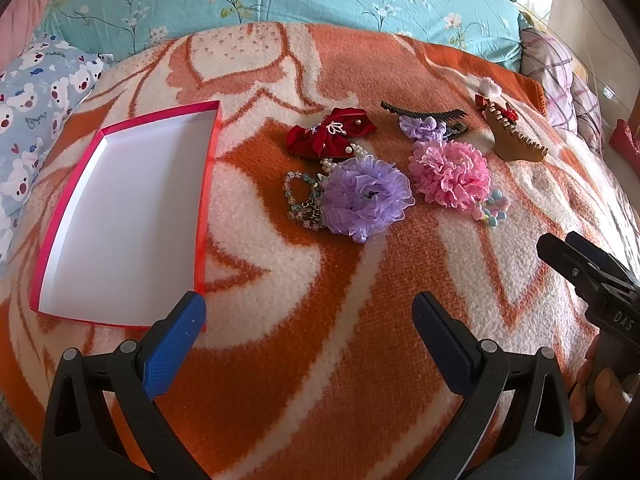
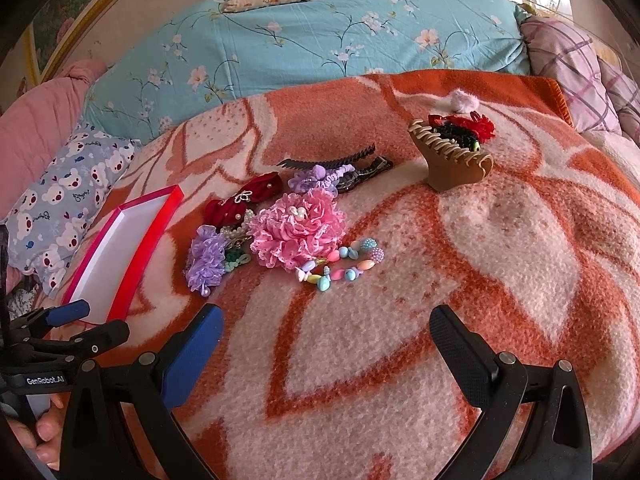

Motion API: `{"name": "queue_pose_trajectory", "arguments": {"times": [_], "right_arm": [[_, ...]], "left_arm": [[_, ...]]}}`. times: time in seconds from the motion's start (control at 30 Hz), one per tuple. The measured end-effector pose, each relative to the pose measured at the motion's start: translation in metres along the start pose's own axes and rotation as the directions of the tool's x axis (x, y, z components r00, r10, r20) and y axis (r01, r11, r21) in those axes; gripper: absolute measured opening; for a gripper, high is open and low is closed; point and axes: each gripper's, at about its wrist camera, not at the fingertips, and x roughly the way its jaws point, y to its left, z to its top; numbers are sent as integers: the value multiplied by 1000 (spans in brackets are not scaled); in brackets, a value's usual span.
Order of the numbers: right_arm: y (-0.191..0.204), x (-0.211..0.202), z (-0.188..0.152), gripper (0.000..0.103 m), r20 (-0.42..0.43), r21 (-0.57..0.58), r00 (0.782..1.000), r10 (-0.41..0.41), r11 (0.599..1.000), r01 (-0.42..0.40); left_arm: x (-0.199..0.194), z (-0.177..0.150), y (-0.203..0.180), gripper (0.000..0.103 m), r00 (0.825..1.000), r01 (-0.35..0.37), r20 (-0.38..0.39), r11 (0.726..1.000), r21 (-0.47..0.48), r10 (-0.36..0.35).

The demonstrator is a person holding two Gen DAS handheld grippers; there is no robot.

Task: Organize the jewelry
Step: 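Grasp the purple tulle flower with the left tool while the right tool grasps the pink flower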

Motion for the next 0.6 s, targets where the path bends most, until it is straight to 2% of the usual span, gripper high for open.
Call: {"name": "queue_pose_trajectory", "arguments": {"times": [0.1, 0.23, 0.4, 0.47, 0.53, 0.57, 0.6], "right_arm": [[0, -1, 0, 103, 20, 2, 1000, 11, 1000, -11], [0, 2, 0, 103, -21, -15, 1000, -15, 1000, 15], [1, 2, 0, 103, -26, -14, 1000, -14, 1000, 13], [2, 3, 0, 103, -46, -22, 999, -24, 1000, 23], [1, 5, 0, 103, -84, -26, 996, -35, 999, 33], [1, 5, 0, 103, -75, -23, 997, -30, 999, 29], [2, 6, 0, 103, -73, -22, 997, -27, 999, 26]], "left_arm": [[2, 0, 0, 103, 1000, 1, -5, 1000, 2, -1], [2, 0, -1, 103, 1000, 10, -2, 1000, -6, -10], [5, -1, -3, 103, 1000, 3, -14, 1000, -3, -3], [7, -1, -3, 103, 1000, 11, -27, 1000, -10, -11], [10, -1, 0, 103, 997, 13, -71, 1000, -13, -14], [11, -1, 1, 103, 997, 15, -72, 1000, -15, -16], [12, -1, 2, 103, 994, 20, -109, 1000, -22, -22]]}}
